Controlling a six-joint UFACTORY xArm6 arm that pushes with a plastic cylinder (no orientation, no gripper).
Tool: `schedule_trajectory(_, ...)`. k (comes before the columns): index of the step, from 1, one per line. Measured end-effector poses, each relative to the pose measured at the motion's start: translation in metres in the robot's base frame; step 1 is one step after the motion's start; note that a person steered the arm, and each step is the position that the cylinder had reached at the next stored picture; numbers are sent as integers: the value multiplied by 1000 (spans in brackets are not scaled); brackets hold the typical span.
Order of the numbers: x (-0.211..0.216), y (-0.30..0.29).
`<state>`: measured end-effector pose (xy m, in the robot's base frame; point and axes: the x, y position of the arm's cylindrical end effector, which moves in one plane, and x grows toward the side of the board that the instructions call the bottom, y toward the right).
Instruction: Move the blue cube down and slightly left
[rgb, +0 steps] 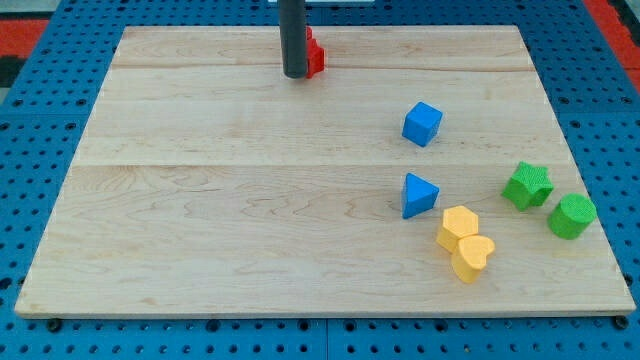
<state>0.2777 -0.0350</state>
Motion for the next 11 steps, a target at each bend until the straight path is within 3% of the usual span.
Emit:
schedule_trajectory(1,-14,1)
schedule_trajectory(3,42,33)
schedule_trajectory(4,45,33)
schedule_trajectory(6,41,38)
schedule_trajectory(7,9,81)
schedule_trajectory(9,11,120)
schedule_trajectory(10,35,158)
schedule_trajectory(11,91,172)
